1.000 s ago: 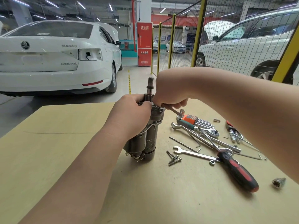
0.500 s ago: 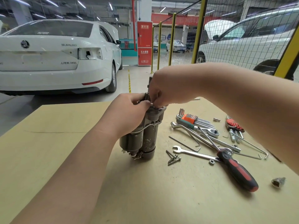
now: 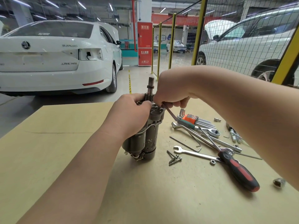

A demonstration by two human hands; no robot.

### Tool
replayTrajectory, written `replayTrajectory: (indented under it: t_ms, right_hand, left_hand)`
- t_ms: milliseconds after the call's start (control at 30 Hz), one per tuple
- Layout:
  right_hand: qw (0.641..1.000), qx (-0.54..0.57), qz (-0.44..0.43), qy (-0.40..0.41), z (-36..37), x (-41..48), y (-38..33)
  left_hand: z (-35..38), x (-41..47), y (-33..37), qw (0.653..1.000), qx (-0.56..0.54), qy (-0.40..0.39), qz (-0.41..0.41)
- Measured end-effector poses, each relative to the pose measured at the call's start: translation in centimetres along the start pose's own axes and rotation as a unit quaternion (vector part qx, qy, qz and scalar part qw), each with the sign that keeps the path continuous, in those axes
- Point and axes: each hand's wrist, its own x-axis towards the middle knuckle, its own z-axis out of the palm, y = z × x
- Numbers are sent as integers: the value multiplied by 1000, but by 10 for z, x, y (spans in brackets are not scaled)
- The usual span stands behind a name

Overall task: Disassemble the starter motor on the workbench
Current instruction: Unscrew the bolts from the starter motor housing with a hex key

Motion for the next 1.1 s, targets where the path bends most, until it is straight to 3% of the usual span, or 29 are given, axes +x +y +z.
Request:
replayTrajectory:
  t_ms: [167,300,433,500,667,867,1100]
  right_hand:
    - [1000,-11,-4,-11,2,12,-7]
    - [988,-141,-59,-26,-7,6,-8]
    - [934,-293,-191,72,-6,-5,0]
    - [926,-293,-216,103,-4,-7,6]
    - [982,-123,-129,66,-12,-8,19]
    - [997,-44,-43,37,1,5,8]
    - [986,-149,-59,41,2,12,-8]
  left_hand:
    - [2,1,0,1000,10,3,6]
    - [0,0,-1,1000,10,-7,8]
    - [-4,-1,-1,999,8,-28,30]
    - [-7,-1,1,999,-4,-30,36]
    - [-6,-2,2,999,-24,-16,32]
    - [0,-2,2,1000,3,11,12]
    - [6,2,0,999,38,22,2]
